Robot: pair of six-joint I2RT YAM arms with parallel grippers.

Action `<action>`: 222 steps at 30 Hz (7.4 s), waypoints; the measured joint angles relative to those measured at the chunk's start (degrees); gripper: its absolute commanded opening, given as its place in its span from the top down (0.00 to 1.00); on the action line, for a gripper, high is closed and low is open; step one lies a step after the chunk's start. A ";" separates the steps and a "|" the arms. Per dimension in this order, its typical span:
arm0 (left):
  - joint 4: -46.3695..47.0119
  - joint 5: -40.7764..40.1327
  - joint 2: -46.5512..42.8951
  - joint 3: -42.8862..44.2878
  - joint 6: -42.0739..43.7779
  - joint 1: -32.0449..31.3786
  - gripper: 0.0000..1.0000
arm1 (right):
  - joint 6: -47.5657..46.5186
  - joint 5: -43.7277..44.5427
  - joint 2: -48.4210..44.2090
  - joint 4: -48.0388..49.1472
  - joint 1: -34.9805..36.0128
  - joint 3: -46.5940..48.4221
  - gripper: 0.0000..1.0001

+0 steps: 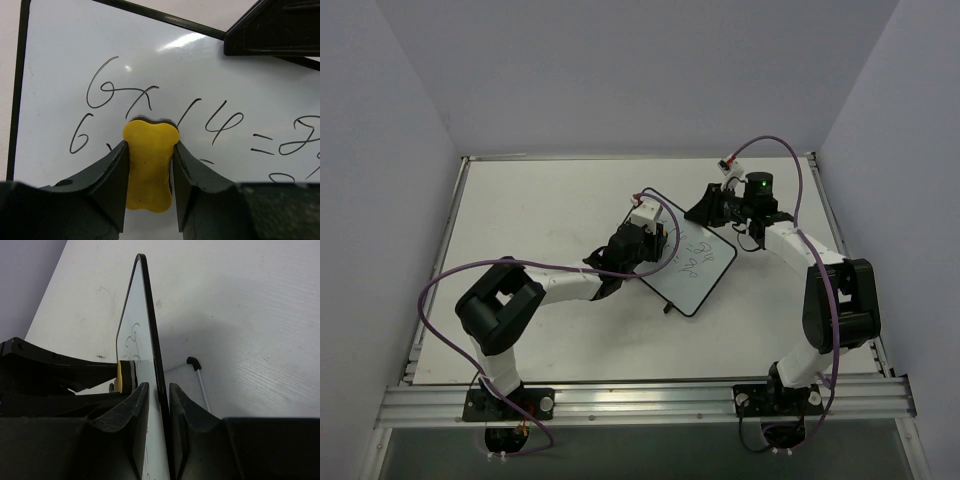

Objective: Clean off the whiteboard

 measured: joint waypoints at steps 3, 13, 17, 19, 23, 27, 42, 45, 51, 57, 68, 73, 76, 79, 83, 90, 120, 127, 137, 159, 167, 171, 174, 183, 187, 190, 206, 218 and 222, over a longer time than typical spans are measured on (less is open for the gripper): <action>0.13 0.00 0.00 0.04 0.07 0.07 0.98 | 0.02 0.07 -0.22 0.04 0.09 -0.48 0.84; 1.73 0.04 0.02 0.39 0.94 0.83 0.98 | 1.99 -0.50 -1.84 0.50 1.27 -4.20 0.90; 3.34 0.59 0.02 0.35 1.42 1.14 0.98 | 2.62 -0.72 -2.12 0.66 1.55 -4.31 0.84; 4.74 1.25 0.04 -0.22 1.55 1.18 0.98 | 2.67 -0.76 -2.36 0.59 1.79 -4.42 0.82; 9.42 2.14 0.04 -2.69 1.53 1.27 0.98 | 2.89 -0.76 -2.58 0.61 2.51 -4.63 0.79; 13.46 3.28 0.04 -5.11 0.98 1.33 0.98 | 3.17 -0.79 -2.60 0.57 2.62 -4.66 0.79; 20.17 6.36 0.02 -8.17 -0.79 -0.09 0.98 | 4.13 0.37 -2.67 -0.39 2.89 -4.61 0.73; 20.41 7.21 0.02 -8.28 -1.09 -0.20 0.98 | 4.26 0.85 -2.67 -0.76 2.82 -4.55 0.73; 20.39 8.26 0.04 -8.28 -1.53 -0.46 0.98 | 5.27 1.36 -2.67 -1.16 1.90 -4.04 0.73; 19.76 9.09 0.11 -7.82 -1.95 -0.52 0.98 | 6.56 1.11 -2.67 -1.05 0.13 -2.71 0.73; 14.21 10.49 0.48 -3.26 -1.95 -0.52 0.98 | 6.36 -1.36 -2.29 -0.33 -0.68 -2.05 0.77; 12.44 11.58 0.50 -2.25 -1.99 -0.37 0.98 | 5.49 -2.29 -1.95 0.17 -0.72 -2.05 0.82; 12.15 12.46 0.61 -2.10 -2.27 -0.11 0.98 | 5.35 -2.51 -1.53 0.35 -0.98 -2.05 0.87; 11.63 13.49 0.83 -1.75 -2.38 0.13 0.98 | 5.20 -2.60 -1.44 0.42 -1.03 -2.08 0.91; 11.37 14.27 0.96 -1.53 -2.45 0.35 0.98 | 4.76 -2.67 -1.40 0.50 -1.11 -2.08 0.99; 10.91 14.91 1.31 -1.01 -2.49 0.44 0.98 | 4.15 -2.97 -1.38 0.66 -1.31 -2.19 1.00; 9.14 18.86 2.60 1.84 -2.60 0.44 0.98 | 2.82 -3.98 -1.36 4.96 -1.79 -4.39 1.00; 10.32 16.46 2.69 1.66 -1.53 -5.14 0.98 | 2.58 -4.00 -1.36 5.09 -1.79 -4.46 1.00; 10.27 10.38 3.56 1.81 1.55 -15.52 0.98 | 2.16 -4.90 -1.36 5.22 -1.79 -4.46 1.00; 6.16 2.25 2.25 1.38 1.20 -1.51 0.98 | 0.87 -3.87 -1.36 4.96 -1.62 -4.46 1.00; 6.47 -1.38 2.25 1.44 3.74 -5.33 0.98 | 0.85 -3.85 -1.36 4.90 -1.62 -4.46 1.00; 8.81 -1.92 2.25 0.07 4.85 -9.86 0.98 | 0.83 -3.91 -1.36 4.90 -1.62 -4.46 1.00; 12.48 -2.16 2.23 -2.56 5.42 -12.22 0.98 | 0.83 -3.91 -1.38 4.90 -1.62 -4.46 1.00; 21.40 -4.83 2.27 -9.29 2.80 -12.59 0.98 | 0.83 -3.93 -1.38 5.05 -1.36 -4.46 1.00; 26.25 -5.49 3.02 -12.37 -0.37 -11.10 0.98 | 0.83 -3.63 -1.38 5.14 -1.29 -4.46 1.00; 29.83 -5.42 3.74 -14.05 -2.34 -9.40 0.98 | 0.83 -3.48 -1.38 5.14 -1.25 -4.46 1.00; 31.80 -12.68 6.25 -11.63 0.83 -14.88 0.98 | 0.59 -3.26 -1.38 5.14 -1.25 -4.44 1.00; 33.07 -16.57 8.41 -9.38 3.04 -21.99 0.98 | 0.39 -3.34 -1.38 5.11 -1.14 -4.44 1.00; 33.14 -16.76 8.41 -9.38 3.17 -22.05 0.98 | 0.37 -3.32 -1.38 5.09 -1.03 -4.35 1.00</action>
